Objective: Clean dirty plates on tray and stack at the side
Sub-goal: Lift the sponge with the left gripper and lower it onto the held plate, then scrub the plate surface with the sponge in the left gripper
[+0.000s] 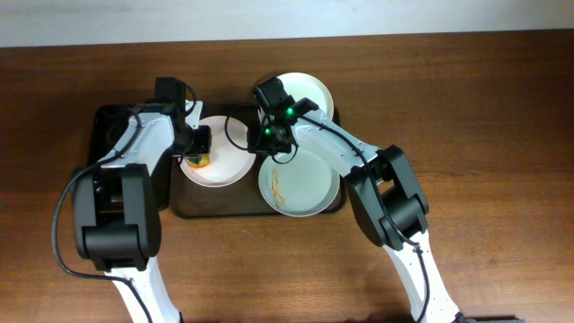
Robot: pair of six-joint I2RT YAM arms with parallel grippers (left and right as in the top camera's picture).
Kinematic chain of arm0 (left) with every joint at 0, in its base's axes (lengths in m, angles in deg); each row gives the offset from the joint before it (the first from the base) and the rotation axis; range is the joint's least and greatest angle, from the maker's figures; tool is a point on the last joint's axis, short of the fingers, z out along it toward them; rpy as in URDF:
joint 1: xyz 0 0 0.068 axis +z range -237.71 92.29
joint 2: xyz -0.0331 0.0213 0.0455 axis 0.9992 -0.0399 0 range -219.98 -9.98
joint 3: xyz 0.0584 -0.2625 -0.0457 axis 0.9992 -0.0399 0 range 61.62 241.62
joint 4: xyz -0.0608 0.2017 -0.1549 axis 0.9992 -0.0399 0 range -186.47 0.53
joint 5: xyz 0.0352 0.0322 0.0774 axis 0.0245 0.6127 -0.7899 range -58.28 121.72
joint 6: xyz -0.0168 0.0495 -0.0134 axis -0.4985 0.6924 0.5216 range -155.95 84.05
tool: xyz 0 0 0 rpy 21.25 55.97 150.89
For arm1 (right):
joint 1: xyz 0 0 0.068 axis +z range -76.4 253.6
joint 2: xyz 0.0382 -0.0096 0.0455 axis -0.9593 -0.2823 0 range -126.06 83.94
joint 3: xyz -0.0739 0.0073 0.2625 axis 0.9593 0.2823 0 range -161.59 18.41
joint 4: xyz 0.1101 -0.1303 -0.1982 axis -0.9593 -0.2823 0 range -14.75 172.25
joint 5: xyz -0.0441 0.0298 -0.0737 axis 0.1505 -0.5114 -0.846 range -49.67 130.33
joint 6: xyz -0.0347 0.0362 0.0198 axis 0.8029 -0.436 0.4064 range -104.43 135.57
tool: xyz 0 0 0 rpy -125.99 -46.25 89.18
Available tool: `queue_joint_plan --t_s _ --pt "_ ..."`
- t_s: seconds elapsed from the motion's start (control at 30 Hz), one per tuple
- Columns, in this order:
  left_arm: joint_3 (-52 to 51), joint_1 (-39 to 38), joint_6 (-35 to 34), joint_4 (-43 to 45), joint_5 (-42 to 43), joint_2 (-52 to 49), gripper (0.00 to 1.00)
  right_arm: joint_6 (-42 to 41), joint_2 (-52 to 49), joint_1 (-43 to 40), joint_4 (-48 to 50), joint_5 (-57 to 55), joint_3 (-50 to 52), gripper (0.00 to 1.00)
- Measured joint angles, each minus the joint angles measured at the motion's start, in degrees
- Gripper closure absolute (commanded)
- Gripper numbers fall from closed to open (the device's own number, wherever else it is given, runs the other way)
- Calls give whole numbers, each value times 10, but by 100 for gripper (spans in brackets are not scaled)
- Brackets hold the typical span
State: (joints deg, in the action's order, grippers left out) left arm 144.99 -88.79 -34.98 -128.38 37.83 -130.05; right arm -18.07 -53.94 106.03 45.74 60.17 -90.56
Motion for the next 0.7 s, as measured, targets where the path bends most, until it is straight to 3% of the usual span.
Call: queue_joint_plan --t_s 0.17,0.3,0.47,0.7 --pt "-25 -17 -10 123 -20 0 99 -2 0 0 0 0 0 96" --pt "-30 -32 -11 141 -57 -2 99 -6 0 -2 1 0 0 96" --pt "-18 -39 -10 71 -78 -1 99 -6 0 -2 2 0 0 96" --pt "-5 -31 60 -79 54 5 99 -2 0 -2 1 0 0 96"
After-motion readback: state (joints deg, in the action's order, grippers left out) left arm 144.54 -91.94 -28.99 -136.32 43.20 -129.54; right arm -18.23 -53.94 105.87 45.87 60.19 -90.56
